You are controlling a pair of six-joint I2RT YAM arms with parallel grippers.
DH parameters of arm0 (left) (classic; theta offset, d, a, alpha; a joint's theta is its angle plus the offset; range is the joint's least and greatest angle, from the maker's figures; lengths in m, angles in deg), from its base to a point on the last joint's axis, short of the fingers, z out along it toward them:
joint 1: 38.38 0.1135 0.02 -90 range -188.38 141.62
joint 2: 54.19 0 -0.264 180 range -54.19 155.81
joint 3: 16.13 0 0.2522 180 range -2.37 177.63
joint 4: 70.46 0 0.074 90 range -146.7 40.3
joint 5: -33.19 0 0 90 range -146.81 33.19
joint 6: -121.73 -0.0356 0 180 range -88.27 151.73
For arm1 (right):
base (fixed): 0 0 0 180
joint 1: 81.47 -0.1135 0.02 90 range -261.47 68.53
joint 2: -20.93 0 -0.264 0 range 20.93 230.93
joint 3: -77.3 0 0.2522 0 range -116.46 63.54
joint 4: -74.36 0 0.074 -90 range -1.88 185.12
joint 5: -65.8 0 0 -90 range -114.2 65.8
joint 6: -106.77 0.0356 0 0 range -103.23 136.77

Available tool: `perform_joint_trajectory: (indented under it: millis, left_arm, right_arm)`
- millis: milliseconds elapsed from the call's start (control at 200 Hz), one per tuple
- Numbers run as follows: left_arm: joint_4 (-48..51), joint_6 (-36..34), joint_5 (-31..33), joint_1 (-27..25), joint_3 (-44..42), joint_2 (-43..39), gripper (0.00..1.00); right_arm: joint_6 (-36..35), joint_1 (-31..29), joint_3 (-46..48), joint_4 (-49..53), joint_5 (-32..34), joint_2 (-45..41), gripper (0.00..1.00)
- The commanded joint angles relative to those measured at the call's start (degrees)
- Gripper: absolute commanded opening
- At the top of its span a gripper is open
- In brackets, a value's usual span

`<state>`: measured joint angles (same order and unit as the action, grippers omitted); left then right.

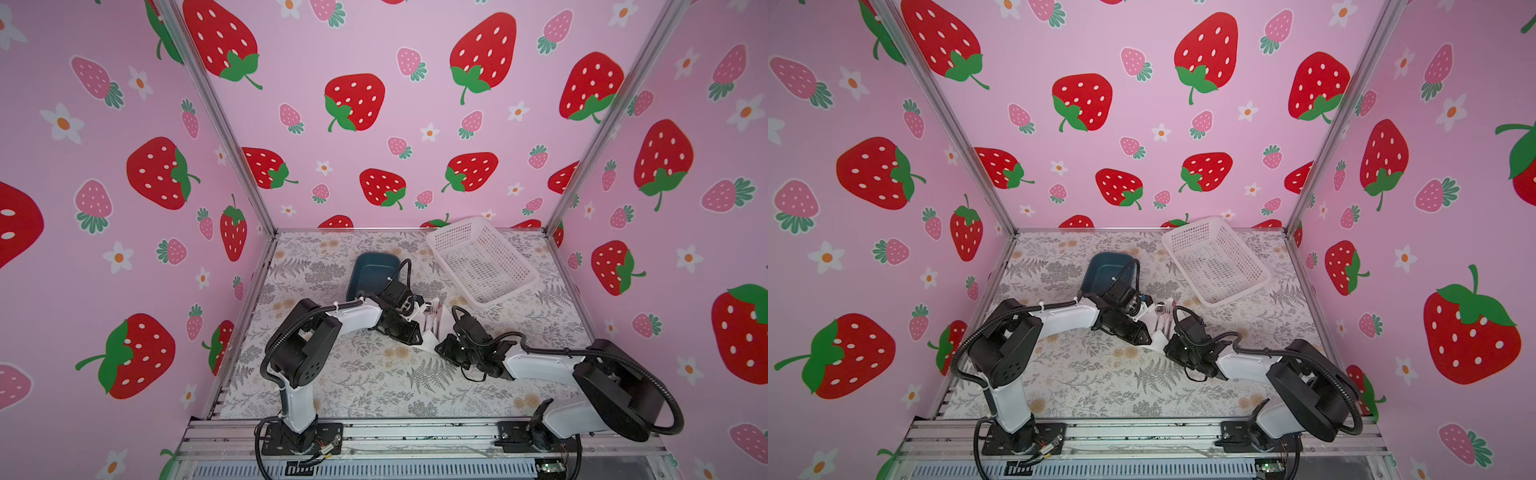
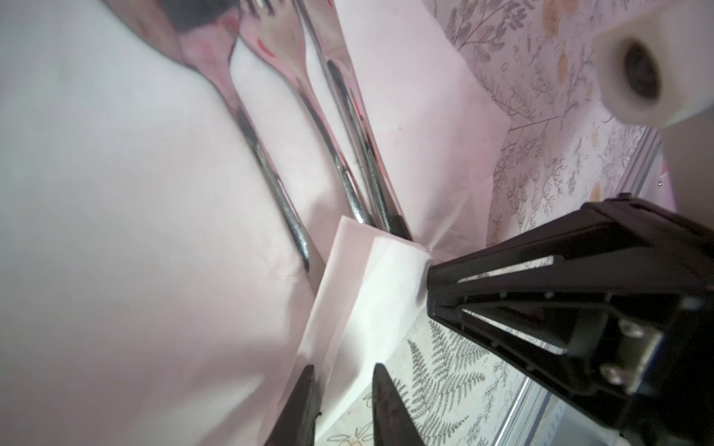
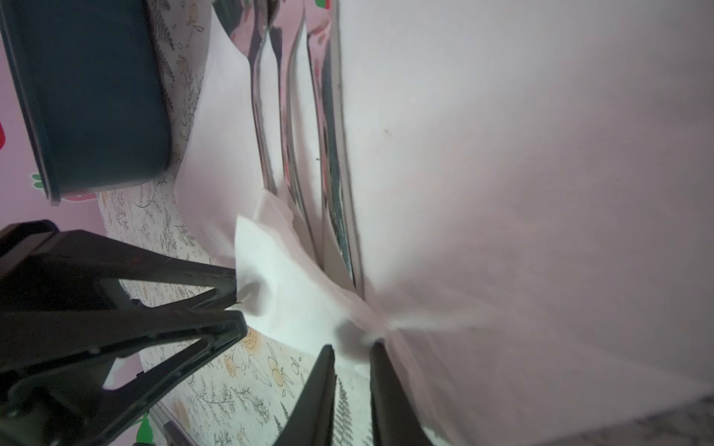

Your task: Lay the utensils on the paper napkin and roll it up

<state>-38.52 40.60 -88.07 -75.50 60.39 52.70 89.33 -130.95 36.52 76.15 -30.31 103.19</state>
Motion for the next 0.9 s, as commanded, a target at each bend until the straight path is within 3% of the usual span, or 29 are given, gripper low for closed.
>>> perform_joint_trajectory:
  millis: [0, 295, 440, 590, 895]
  left_arm:
    - [0.40, -0.28, -0.31, -0.13, 1.86, -0.43, 0.29]
    - [-2.10, 3.51, 1.19, -0.23, -1.68, -6.67, 0.37]
    - [-2.72, 5.90, 0.60, -0.62, -3.62, -10.25, 0.37]
    - [-3.42, 7.80, -0.47, -3.04, -5.03, -12.49, 0.29]
    - [-5.51, 10.73, 1.16, -5.77, -5.80, -7.64, 0.19]
  right_arm:
    - [1.27, 0.17, 1.36, 3.53, 2.05, -0.48, 0.21]
    - [-1.33, 1.33, -1.03, 11.48, 5.13, -0.79, 0.21]
    - [-1.70, 1.49, -0.59, 10.77, 4.31, -0.87, 0.21]
    - [-1.41, 1.64, -0.67, 10.65, 3.85, -0.52, 0.21]
    - [-0.06, 1.70, -0.10, 9.67, 2.94, -0.64, 0.21]
